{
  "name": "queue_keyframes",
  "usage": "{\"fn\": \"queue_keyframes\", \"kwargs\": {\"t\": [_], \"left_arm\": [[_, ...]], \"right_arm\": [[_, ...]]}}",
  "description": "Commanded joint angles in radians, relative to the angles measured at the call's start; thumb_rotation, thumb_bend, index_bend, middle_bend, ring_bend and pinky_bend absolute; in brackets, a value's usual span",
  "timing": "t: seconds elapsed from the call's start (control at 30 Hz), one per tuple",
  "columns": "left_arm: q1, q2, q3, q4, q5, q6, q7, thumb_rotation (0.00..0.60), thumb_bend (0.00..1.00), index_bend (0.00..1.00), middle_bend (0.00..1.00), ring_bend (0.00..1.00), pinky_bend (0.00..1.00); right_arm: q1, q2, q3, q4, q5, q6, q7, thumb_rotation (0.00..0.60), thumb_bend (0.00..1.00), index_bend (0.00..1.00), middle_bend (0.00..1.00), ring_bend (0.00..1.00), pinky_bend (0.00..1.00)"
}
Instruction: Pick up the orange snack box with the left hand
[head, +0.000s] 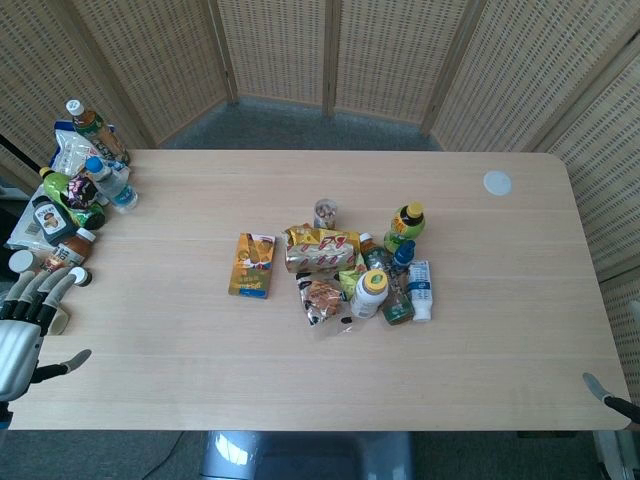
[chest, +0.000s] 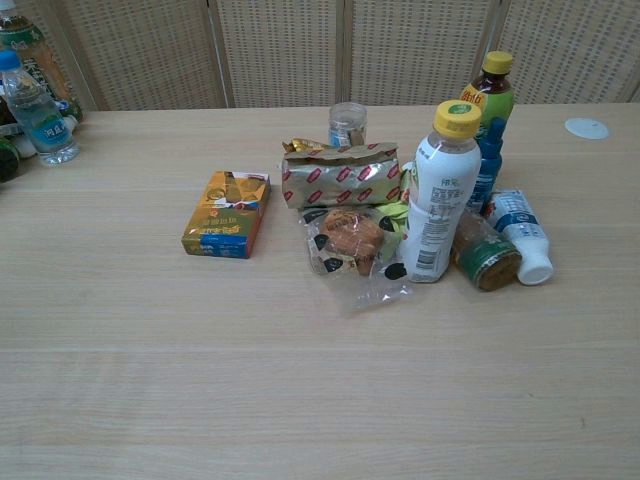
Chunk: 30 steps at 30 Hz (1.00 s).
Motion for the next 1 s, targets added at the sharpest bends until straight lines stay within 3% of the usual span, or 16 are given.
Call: {"fn": "queue_keyframes", "kwargs": {"t": [0.03,0.2,0.3,0.53,0.83,1.0], "left_arm": [[0.000,-0.001,0.002,0.001,0.002,-0.003,0.003,0.600,0.00,0.00,0.00,0.00,0.00],[-0.014,-0.009,0.006,0.024,0.005,-0.031,-0.011,0.600,0.00,0.00,0.00,0.00,0.00],[-0.042,-0.034,-0.002,0.091,0.038,-0.044,-0.033,0.600,0.00,0.00,0.00,0.00,0.00],[-0.222,-0.101,-0.018,0.344,0.136,-0.228,-0.035,0.600,0.00,0.00,0.00,0.00,0.00],[-0.466,-0.221,-0.026,0.542,0.205,-0.475,0.021,0.600,0.00,0.00,0.00,0.00,0.00],[-0.565,-0.300,-0.012,0.651,0.251,-0.532,0.032,0.600,0.00,0.00,0.00,0.00,0.00]], "right_arm": [[-0.001,0.002,0.000,0.001,0.000,0.001,0.005,0.600,0.00,0.00,0.00,0.00,0.00],[-0.002,0.005,0.000,-0.002,0.001,0.004,0.009,0.600,0.00,0.00,0.00,0.00,0.00],[-0.004,0.004,0.005,-0.002,0.010,0.008,0.008,0.600,0.00,0.00,0.00,0.00,0.00],[0.006,-0.001,0.026,0.011,0.052,-0.006,0.008,0.600,0.00,0.00,0.00,0.00,0.00],[0.013,0.002,0.042,0.025,0.101,-0.032,0.027,0.600,0.00,0.00,0.00,0.00,0.00],[0.018,0.003,0.053,0.033,0.122,-0.042,0.044,0.600,0.00,0.00,0.00,0.00,0.00]]}}
